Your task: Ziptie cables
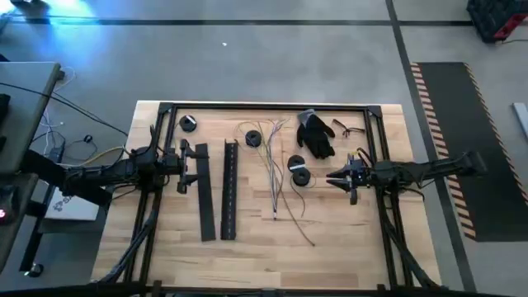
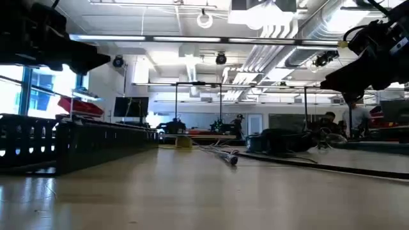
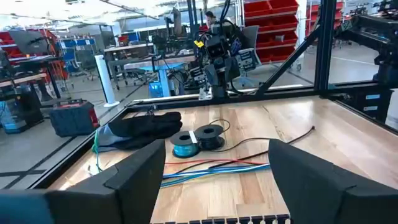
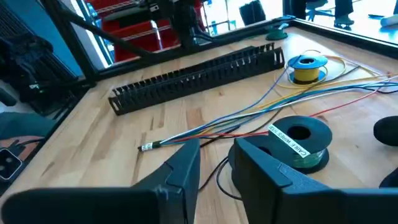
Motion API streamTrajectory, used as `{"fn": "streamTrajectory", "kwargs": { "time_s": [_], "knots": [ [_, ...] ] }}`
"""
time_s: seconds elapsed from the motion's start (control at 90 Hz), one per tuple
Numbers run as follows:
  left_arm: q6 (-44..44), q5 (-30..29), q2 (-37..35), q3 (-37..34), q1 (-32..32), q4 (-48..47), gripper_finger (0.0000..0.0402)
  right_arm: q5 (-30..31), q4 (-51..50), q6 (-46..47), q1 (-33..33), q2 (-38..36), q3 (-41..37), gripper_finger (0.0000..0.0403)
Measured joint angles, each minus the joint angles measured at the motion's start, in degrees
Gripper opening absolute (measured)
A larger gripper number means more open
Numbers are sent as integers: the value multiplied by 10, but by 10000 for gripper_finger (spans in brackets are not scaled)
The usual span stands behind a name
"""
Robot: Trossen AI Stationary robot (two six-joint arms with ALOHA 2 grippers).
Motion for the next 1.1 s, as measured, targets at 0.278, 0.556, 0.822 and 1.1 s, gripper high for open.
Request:
{"fn": "streamTrajectory", "kwargs": {
  "time_s": [0.278, 0.556, 0.822, 1.1],
  "knots": [
    [0, 0, 0, 0, 0, 0, 268, 0, 0, 0, 0, 0, 0, 82],
    [1, -51, 0, 0, 0, 11, 268, 0, 0, 0, 0, 0, 0, 82],
    [-191, -85, 1, 0, 0, 48, 268, 0, 0, 0, 0, 0, 0, 82],
    [-244, -11, 39, 10, -14, 90, 268, 0, 0, 0, 0, 0, 0, 82]
  ]
}}
